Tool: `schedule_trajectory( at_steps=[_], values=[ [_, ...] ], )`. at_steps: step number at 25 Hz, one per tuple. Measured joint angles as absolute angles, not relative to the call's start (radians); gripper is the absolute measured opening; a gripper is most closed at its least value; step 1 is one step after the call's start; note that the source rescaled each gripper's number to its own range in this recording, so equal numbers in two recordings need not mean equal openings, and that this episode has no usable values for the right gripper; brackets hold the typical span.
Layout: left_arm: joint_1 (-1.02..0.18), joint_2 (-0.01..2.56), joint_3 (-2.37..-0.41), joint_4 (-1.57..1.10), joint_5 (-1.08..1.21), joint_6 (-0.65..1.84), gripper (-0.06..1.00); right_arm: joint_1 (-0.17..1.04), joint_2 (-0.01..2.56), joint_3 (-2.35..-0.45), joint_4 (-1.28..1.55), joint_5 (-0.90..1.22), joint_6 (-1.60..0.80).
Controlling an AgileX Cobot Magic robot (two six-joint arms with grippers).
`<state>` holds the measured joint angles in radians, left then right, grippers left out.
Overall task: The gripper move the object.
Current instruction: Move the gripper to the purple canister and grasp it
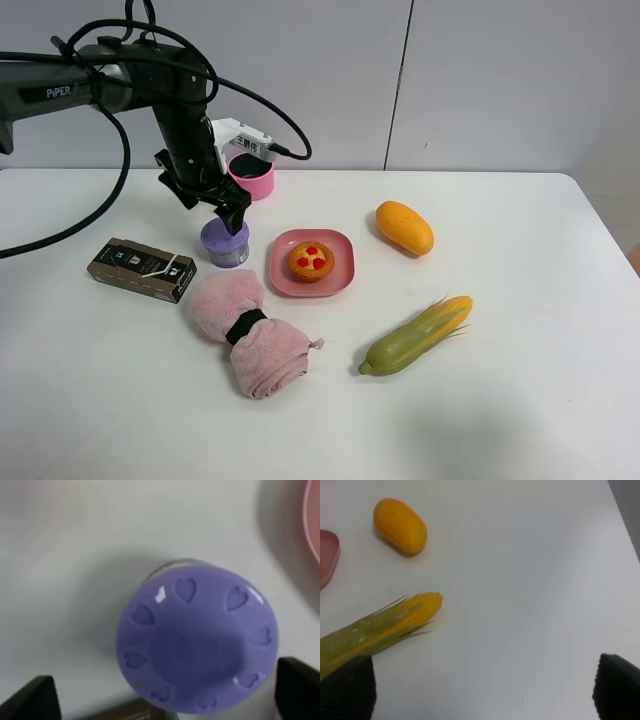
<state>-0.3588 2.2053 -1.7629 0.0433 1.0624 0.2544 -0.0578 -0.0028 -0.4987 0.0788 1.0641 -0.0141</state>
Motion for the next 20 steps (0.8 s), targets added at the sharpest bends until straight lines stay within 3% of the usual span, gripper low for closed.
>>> schedule_trajectory(
  at_steps=[16,20],
  values=[
    [-0.360,2.218,-1.712,-0.078,0.984,0.311,0.69,-0.058,-0.003,-0.499,0.079,1.064,-0.014],
    [-0.360,2.221,-1.712,-0.075,0.974,0.314,0.88,-0.058,-0.003,-0.499,0.079,1.064,-0.014]
  ],
)
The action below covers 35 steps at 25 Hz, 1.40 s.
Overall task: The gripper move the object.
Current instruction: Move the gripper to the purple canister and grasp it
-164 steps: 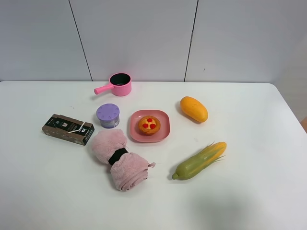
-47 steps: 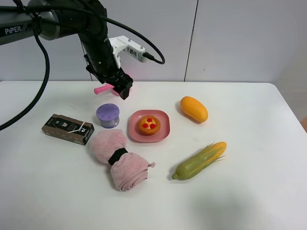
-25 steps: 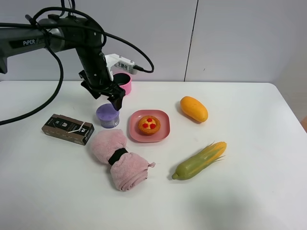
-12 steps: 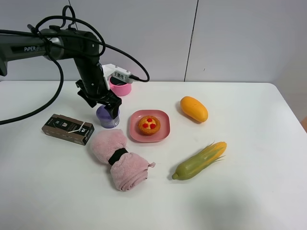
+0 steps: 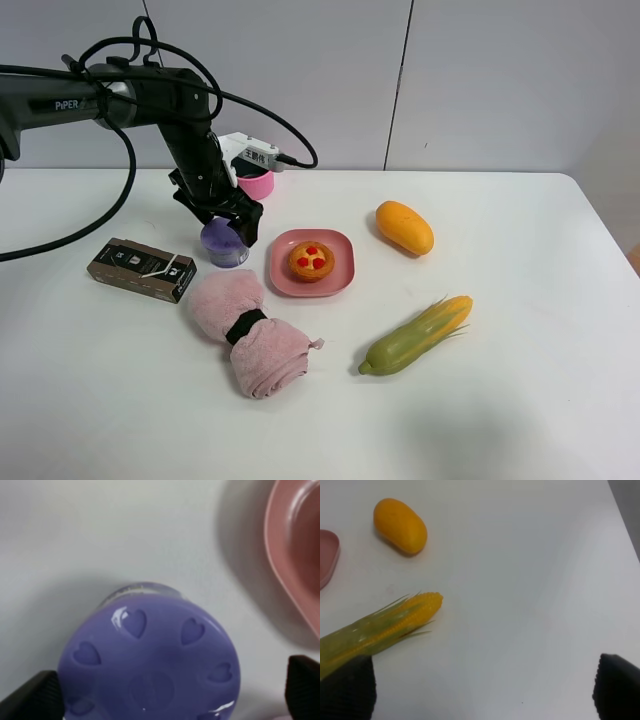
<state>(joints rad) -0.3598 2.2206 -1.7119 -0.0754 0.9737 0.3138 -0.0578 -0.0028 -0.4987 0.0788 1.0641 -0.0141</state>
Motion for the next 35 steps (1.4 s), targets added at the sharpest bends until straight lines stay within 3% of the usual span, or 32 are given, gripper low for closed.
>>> schedule_trajectory(
  at_steps=[4,28,30,31,33,35],
  values=[
    [-0.360,2.229,-1.712,-0.072,0.974,0.315,0.98,-0.058,-0.003,-0.499,0.079,1.064,-0.014],
    [-0.360,2.278,-1.705,-0.038,0.950,0.307,0.99,-0.058,-0.003,-0.499,0.079,1.064,-0.014],
    [-0.360,2.278,-1.705,-0.037,0.968,0.307,0.88,-0.058,-0.003,-0.499,0.079,1.064,-0.014],
    [-0.360,2.278,-1.705,-0.036,0.982,0.306,0.70,-0.058,-0.003,-0.499,0.079,1.064,-0.014],
    [-0.360,2.278,-1.705,-0.031,1.007,0.306,0.00,-0.058,-0.003,-0.499,0.079,1.064,-0.014],
    [-0.360,2.278,-1.705,-0.026,1.026,0.304,0.02,-0.058,-0.003,-0.499,0.079,1.064,-0.014]
  ],
)
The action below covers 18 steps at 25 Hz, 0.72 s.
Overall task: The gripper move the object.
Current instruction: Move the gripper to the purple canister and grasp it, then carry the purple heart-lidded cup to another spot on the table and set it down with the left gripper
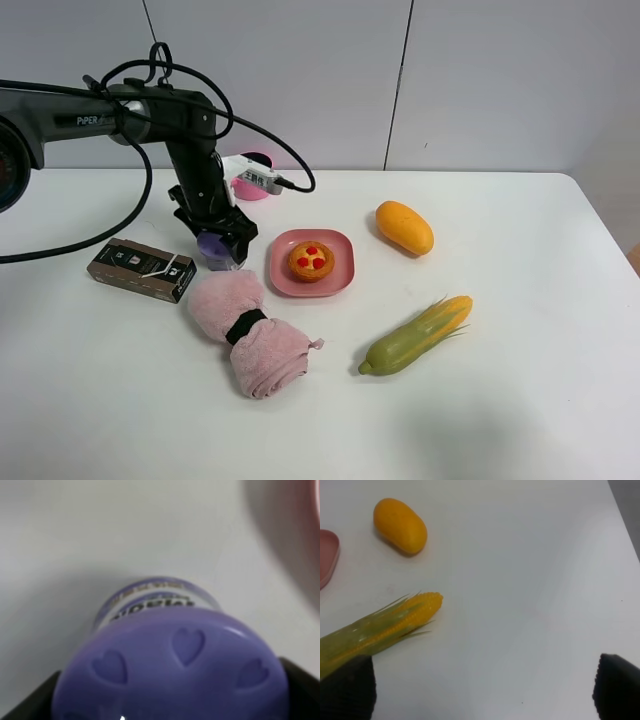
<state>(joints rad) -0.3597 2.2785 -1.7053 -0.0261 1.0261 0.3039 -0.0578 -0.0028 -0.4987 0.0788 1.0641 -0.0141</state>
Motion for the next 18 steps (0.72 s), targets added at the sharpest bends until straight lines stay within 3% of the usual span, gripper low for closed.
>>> schedule_trajectory(
  at_steps=[10,18],
  values=[
    [-0.424,2.175,-1.757,0.070,1.158,0.366,0.02,-0.058,-0.003,-0.499,0.079,1.064,-0.014],
    [-0.683,2.057,-2.012,0.072,1.204,0.388,0.02,-0.058,-0.003,-0.499,0.079,1.064,-0.014]
  ],
)
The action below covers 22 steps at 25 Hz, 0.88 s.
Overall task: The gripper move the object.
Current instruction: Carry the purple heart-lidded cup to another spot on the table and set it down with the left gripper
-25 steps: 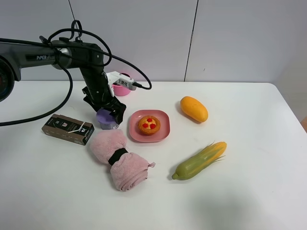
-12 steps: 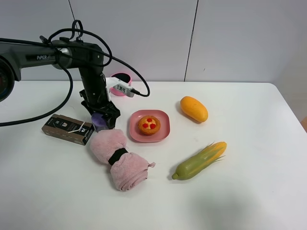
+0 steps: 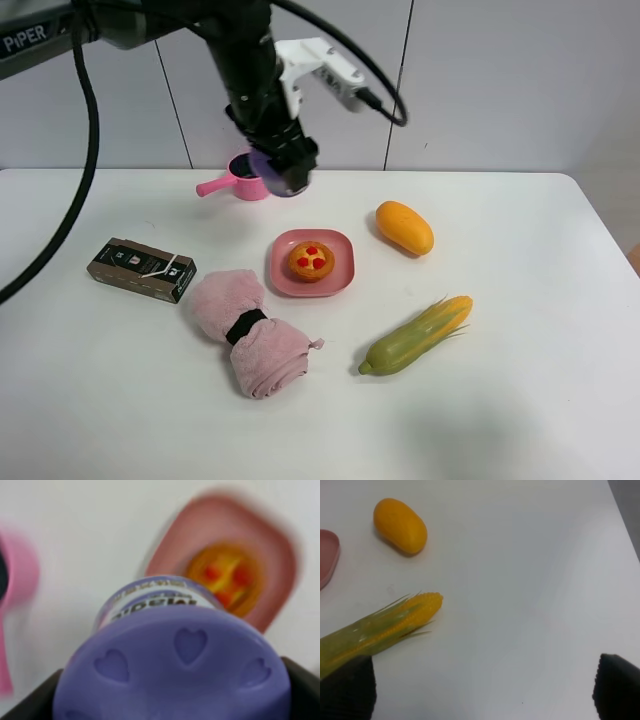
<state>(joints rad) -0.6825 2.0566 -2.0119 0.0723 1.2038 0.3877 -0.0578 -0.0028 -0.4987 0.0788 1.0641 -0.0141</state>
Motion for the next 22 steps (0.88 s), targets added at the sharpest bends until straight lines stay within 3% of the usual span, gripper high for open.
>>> schedule_trajectory(
  at_steps=[6,22],
  values=[
    [-0.914,2.115,-2.117,0.049,1.208,0.407,0.02,-0.058,-0.003,-0.499,0.079,1.064,-0.014],
    [-1.189,2.228,-2.139,-0.106,1.222,0.396,0.02,-0.058,-0.003,-0.499,0.079,1.064,-0.014]
  ],
)
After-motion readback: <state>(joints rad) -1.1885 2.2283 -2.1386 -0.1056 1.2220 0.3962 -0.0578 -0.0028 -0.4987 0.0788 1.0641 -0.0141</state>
